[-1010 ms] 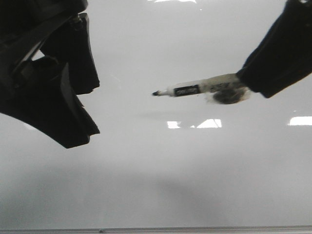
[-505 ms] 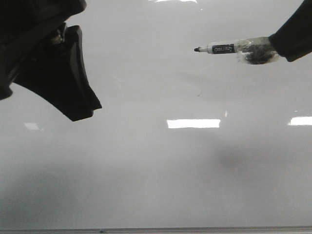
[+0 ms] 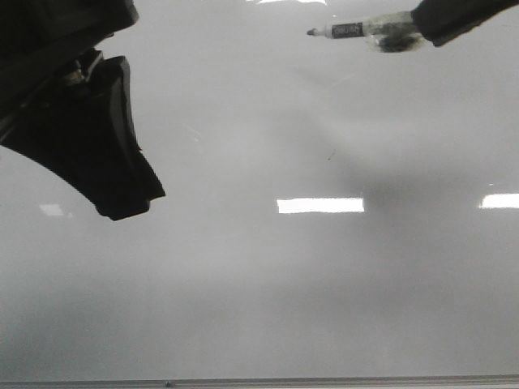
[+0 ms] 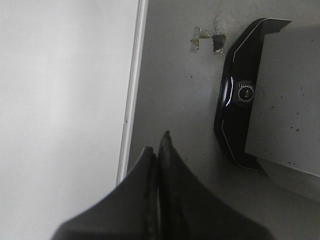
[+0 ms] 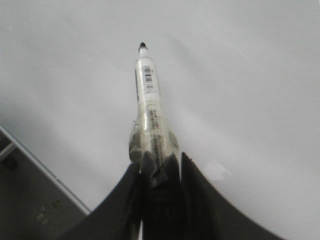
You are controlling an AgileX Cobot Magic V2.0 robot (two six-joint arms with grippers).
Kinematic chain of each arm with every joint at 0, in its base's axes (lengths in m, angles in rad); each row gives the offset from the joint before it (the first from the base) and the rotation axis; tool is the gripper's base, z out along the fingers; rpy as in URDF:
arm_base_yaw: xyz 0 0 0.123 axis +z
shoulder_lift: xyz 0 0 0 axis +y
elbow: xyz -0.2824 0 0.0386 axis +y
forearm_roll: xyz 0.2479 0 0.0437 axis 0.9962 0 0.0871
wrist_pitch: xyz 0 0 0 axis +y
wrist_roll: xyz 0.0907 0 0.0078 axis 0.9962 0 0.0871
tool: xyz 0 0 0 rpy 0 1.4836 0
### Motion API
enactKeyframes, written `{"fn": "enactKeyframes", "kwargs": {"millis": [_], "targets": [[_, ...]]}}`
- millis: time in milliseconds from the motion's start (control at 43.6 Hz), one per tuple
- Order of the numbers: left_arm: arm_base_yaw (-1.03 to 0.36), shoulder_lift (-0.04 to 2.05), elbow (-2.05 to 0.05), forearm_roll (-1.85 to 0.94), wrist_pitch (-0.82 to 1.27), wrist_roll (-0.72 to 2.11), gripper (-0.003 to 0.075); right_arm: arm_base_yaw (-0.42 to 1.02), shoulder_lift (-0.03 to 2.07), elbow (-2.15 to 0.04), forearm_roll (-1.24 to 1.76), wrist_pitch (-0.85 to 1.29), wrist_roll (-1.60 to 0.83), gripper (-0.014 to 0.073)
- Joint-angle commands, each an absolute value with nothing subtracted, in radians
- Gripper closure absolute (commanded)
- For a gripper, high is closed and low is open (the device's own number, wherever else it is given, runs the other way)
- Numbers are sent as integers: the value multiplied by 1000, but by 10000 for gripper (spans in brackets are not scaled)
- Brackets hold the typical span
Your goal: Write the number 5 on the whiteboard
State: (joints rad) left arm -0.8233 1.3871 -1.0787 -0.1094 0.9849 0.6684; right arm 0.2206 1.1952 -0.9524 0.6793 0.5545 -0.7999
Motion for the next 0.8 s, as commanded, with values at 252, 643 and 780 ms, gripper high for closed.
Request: {"fn": "enactKeyframes", "kwargs": {"millis": [252,643,780], "targets": [[-829,1351,-1103,-147,933,659,741,218,1397,-1217,713,472,-802,656],[-829,1351,-1103,-147,933,659,741,241,1461,-1188,702,509,-802,656],[-829,1351,-1103,-147,933,659,741,301,1473,-1120,697,477,-802,656]]}}
